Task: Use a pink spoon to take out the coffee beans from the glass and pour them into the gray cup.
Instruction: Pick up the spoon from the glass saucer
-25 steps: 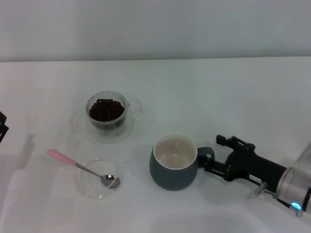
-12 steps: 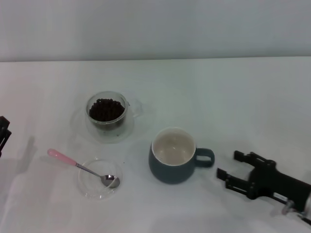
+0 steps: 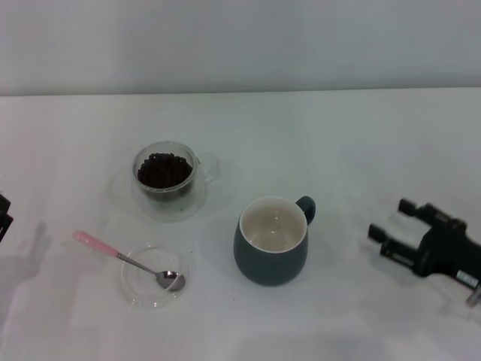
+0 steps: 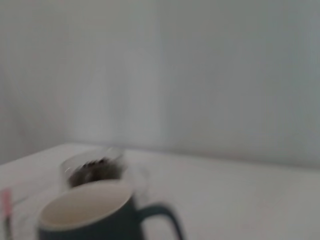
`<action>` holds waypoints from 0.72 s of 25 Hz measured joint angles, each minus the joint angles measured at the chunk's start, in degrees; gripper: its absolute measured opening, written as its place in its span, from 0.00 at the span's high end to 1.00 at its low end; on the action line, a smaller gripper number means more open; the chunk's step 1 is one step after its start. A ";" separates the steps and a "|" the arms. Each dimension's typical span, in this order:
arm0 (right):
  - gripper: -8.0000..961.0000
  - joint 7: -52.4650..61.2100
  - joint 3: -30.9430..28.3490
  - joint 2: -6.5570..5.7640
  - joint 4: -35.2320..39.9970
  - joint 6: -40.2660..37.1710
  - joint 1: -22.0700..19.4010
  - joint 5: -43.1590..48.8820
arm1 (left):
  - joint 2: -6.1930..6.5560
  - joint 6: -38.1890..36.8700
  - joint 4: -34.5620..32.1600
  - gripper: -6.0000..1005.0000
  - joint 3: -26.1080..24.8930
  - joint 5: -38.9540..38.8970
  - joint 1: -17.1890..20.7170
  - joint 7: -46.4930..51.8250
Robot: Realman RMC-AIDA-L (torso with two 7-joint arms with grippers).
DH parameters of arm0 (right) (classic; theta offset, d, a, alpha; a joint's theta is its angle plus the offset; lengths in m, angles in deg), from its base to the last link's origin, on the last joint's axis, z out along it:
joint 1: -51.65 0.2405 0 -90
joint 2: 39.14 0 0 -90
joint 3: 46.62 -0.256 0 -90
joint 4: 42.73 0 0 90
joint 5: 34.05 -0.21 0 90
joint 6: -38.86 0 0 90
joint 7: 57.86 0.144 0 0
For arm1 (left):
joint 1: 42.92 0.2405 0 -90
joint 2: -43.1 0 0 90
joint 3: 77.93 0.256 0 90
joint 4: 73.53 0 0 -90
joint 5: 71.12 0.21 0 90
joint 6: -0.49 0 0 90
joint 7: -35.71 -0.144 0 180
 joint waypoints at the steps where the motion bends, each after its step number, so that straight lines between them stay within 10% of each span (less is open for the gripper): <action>1: 0.13 -0.93 -1.25 0.05 0.12 -0.45 0.10 -0.25 | 0.00 0.03 0.08 0.11 0.02 -0.01 0.04 0.71; 10: 0.14 -12.10 -15.26 0.51 -3.42 -2.45 3.05 -0.72 | 0.50 -2.79 0.88 0.11 0.58 2.75 0.87 24.68; 18: 0.14 -18.60 -22.91 0.60 -6.17 -2.66 5.41 -0.80 | 0.89 -8.23 -8.31 0.11 0.62 24.26 2.16 50.74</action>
